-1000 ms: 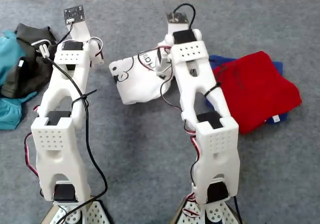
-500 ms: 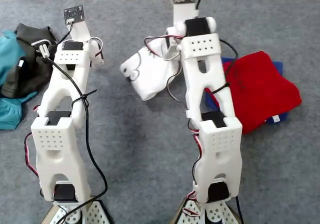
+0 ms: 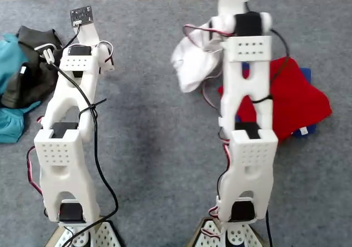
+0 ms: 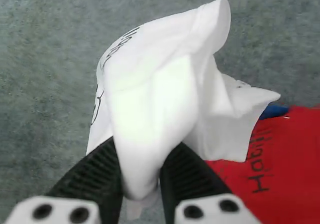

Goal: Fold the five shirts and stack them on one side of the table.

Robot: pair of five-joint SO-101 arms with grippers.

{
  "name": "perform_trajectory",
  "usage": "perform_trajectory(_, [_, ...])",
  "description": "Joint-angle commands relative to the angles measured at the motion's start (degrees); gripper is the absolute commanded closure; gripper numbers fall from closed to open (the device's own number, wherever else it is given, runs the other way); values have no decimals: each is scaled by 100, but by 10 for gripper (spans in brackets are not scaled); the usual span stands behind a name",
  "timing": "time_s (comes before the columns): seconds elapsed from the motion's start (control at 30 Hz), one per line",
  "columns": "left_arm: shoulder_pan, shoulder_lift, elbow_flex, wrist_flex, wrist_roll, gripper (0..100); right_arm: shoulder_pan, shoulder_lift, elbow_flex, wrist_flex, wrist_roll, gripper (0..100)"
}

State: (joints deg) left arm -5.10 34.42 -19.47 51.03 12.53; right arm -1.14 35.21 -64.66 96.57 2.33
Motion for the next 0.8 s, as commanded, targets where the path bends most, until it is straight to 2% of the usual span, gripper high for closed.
perform_trajectory(0.0, [-84,-299,-259,-44,-53,971,545,-57,-716,220,431,983])
perform_trajectory(0.23, [-84,-299,-251,-44,-53,971,1829,-48,-848,404,1459,983])
perform_trajectory(0.4, [-66,-299,-251,-44,-53,971,2488,-84,-549,466,1732,983])
perform_trajectory(0.53, [-66,-299,-251,-44,-53,971,2796,-295,180,466,1802,983])
perform_trajectory(0.77, [-57,-290,-242,-44,-53,971,3191,-1112,2009,440,2488,980])
